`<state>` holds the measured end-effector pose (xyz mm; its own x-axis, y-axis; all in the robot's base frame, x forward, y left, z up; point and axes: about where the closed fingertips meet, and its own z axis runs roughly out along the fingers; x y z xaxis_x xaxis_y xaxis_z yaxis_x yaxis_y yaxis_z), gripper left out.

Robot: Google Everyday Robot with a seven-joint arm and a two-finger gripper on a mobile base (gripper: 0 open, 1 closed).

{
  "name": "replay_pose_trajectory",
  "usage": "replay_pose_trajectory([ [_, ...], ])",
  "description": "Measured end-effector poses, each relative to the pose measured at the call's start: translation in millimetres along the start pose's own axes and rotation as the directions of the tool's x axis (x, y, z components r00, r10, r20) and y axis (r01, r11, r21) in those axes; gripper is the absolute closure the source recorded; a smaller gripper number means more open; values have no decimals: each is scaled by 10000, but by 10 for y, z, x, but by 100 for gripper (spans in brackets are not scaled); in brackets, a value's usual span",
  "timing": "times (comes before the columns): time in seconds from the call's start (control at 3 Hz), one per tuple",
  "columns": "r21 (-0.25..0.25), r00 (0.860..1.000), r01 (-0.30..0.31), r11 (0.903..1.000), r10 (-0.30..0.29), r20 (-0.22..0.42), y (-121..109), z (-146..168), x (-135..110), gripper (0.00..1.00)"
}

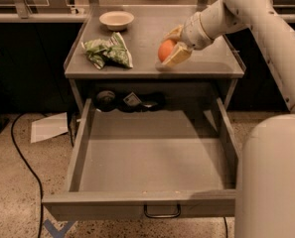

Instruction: Pick orange from top drawer and place on counter

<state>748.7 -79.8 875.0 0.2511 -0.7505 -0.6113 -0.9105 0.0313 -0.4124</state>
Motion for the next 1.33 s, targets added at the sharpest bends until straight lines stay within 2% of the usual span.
replay_pose_trajectory([
  [0.33,290,9991,160,9995,-149,-398,-281,13,189,100],
  [0.67,641,9990,259,9976,-234,-386,-401,-101,160,100],
  [1.0,106,9989,174,9998,-169,-428,-264,71,191,100],
  [1.33,-824,9993,-56,9966,25,-375,-19,309,207,100],
])
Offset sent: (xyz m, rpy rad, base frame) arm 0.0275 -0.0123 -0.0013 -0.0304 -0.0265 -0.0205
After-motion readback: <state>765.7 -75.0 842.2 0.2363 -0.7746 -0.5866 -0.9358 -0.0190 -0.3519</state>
